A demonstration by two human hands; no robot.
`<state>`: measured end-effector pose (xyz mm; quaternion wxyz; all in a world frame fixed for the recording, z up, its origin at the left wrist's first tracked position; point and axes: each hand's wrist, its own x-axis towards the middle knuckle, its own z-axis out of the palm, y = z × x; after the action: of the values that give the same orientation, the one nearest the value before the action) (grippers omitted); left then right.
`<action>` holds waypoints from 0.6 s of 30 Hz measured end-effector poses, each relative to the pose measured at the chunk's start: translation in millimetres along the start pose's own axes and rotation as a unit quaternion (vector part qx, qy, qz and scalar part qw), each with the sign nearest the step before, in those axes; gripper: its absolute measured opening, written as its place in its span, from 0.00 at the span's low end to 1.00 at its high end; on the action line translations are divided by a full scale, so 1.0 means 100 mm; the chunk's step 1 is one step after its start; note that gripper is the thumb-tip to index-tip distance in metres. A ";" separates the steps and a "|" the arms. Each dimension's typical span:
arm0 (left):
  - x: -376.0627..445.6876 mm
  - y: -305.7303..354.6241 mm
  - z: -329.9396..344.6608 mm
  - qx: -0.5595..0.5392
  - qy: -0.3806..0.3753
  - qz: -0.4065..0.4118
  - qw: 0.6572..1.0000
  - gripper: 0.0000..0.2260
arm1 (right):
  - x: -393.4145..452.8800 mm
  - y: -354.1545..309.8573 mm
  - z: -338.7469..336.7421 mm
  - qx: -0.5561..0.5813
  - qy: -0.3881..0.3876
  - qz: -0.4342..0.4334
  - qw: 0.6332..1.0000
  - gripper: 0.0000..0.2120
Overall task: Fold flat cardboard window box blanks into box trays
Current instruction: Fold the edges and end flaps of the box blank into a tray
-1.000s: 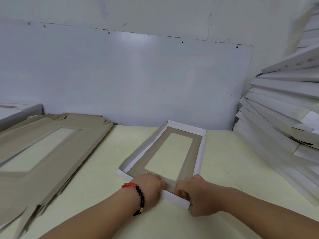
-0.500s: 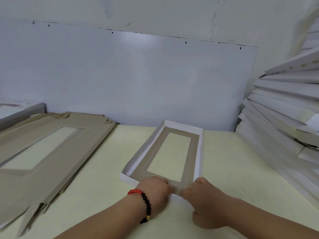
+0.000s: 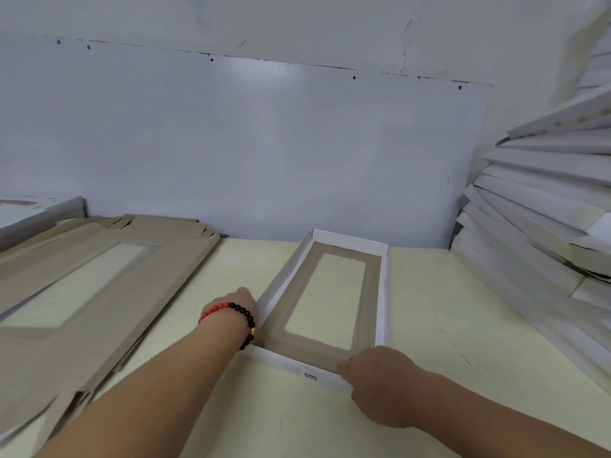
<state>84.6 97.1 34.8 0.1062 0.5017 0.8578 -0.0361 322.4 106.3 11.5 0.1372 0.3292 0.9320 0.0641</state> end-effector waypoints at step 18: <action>0.33 0.26 0.25 -0.021 0.017 -0.008 1.000 0.15 | -0.03 -0.17 -0.13 -0.053 -0.010 -0.013 0.998 0.06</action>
<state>95.1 133.9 3.9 0.1021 0.4928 0.8641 -0.0102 310.8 91.1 21.1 0.1645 0.3101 0.9300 0.1089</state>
